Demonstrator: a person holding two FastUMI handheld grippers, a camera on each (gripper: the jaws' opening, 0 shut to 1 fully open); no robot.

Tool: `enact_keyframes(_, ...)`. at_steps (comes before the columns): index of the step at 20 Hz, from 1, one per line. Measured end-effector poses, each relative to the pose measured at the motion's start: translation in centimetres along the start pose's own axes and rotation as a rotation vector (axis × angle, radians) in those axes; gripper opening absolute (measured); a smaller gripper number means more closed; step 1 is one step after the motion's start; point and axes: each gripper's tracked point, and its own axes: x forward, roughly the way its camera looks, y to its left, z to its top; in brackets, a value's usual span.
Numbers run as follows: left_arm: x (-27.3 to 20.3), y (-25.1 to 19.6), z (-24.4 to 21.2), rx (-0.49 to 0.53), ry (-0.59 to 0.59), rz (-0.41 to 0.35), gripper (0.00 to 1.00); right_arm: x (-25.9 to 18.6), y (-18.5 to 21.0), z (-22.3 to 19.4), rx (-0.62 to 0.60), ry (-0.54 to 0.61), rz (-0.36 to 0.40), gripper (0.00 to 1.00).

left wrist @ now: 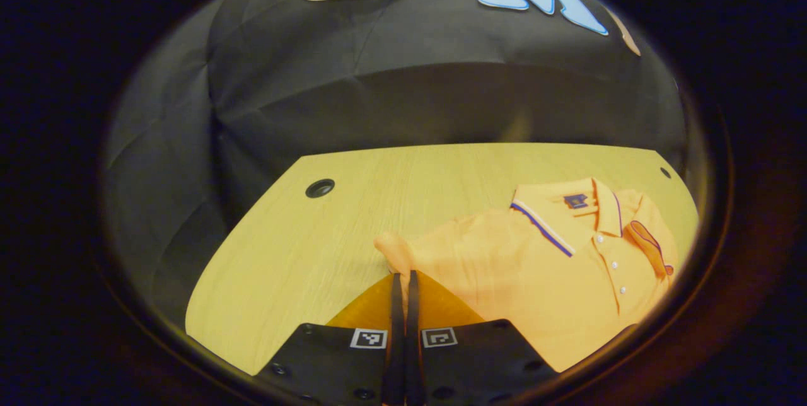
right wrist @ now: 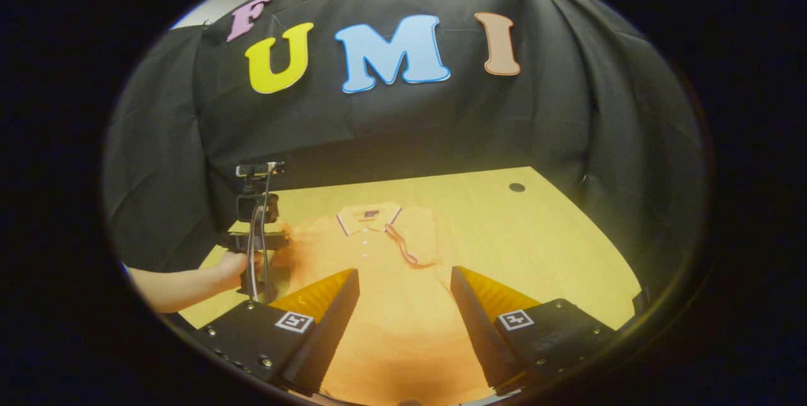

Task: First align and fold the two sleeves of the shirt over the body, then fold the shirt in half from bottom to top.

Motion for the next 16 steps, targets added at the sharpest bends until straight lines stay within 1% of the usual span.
enact_keyframes(3, -1.0, -2.2, 1.5, 0.028, -0.03, -0.028, 0.07, -0.1, -1.2, -0.6, 0.019, 0.005, -0.023, 0.91)
enact_keyframes(5, -1.4, -3.9, 1.7, 0.041, -0.031, -0.056, 0.07, -0.3, -1.9, -0.8, 0.024, 0.005, -0.035, 0.94)
enact_keyframes(6, -1.5, -4.8, 1.6, 0.054, -0.029, -0.065, 0.07, -0.5, -2.1, -0.9, 0.026, 0.005, -0.039, 0.89)
enact_keyframes(9, -1.6, -7.4, 0.5, 0.098, -0.01, -0.096, 0.07, -0.8, -2.8, -1.4, 0.033, 0.006, -0.049, 0.89)
enact_keyframes(10, -1.5, -8.2, 0.2, 0.109, -0.003, -0.103, 0.07, -0.9, -3.1, -1.5, 0.033, 0.009, -0.054, 0.94)
enact_keyframes(11, -1.5, -8.8, -0.2, 0.119, 0.004, -0.109, 0.07, -1.1, -3.4, -1.7, 0.032, 0.011, -0.058, 0.94)
enact_keyframes(12, -1.5, -9.5, -0.5, 0.125, 0.01, -0.115, 0.07, -1.3, -3.6, -1.8, 0.031, 0.015, -0.062, 0.94)
enact_keyframes(13, -1.5, -10.1, -0.7, 0.13, 0.019, -0.121, 0.07, -1.4, -3.9, -2.1, 0.03, 0.016, -0.066, 0.89)
enact_keyframes(14, -1.5, -10.6, -1.0, 0.133, 0.024, -0.127, 0.05, -1.6, -4.2, -2.2, 0.027, 0.017, -0.07, 0.94)
enact_keyframes(15, -1.6, -11.0, -1.0, 0.137, 0.027, -0.13, 0.06, -1.7, -4.5, -2.4, 0.023, 0.02, -0.072, 0.94)
enact_keyframes(16, -1.6, -11.3, -1.1, 0.142, 0.024, -0.126, 0.07, -1.8, -4.7, -2.6, 0.018, 0.023, -0.072, 0.89)
